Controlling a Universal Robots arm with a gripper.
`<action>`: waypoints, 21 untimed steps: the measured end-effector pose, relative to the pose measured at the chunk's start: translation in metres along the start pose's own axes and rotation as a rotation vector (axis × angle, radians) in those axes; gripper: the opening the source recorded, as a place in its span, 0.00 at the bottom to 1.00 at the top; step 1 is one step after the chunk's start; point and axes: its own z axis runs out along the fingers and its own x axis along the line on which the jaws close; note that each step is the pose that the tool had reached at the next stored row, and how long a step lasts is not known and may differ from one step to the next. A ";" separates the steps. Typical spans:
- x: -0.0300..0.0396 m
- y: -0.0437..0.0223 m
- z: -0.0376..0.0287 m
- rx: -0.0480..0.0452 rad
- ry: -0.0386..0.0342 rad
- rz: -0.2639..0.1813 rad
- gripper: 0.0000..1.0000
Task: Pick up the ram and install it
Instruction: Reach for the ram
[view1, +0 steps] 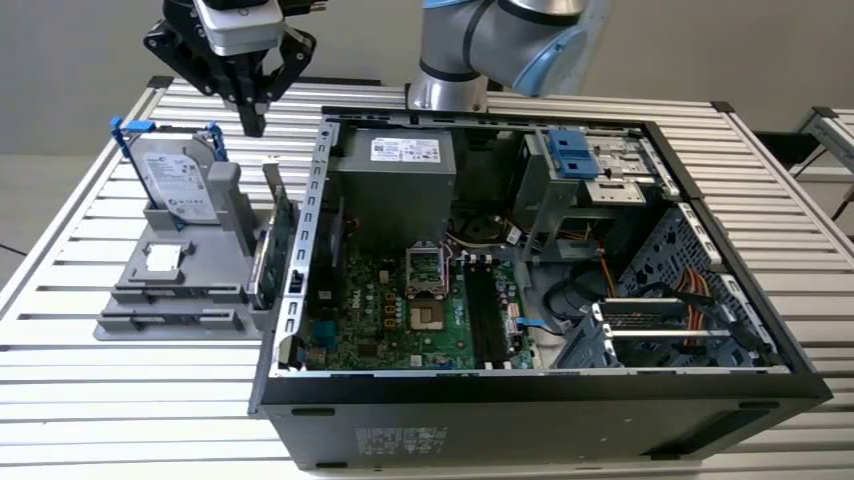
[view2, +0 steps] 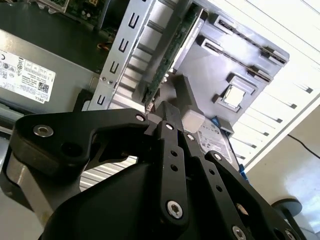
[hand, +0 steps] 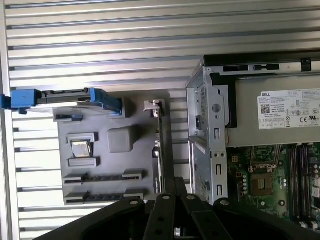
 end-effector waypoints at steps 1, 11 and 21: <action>0.0012 -0.0001 0.0000 0.0000 0.0000 0.000 0.00; 0.0153 -0.0011 0.0001 0.0000 0.0000 -0.002 0.00; 0.0307 -0.0022 0.0001 0.0001 0.0009 -0.019 0.00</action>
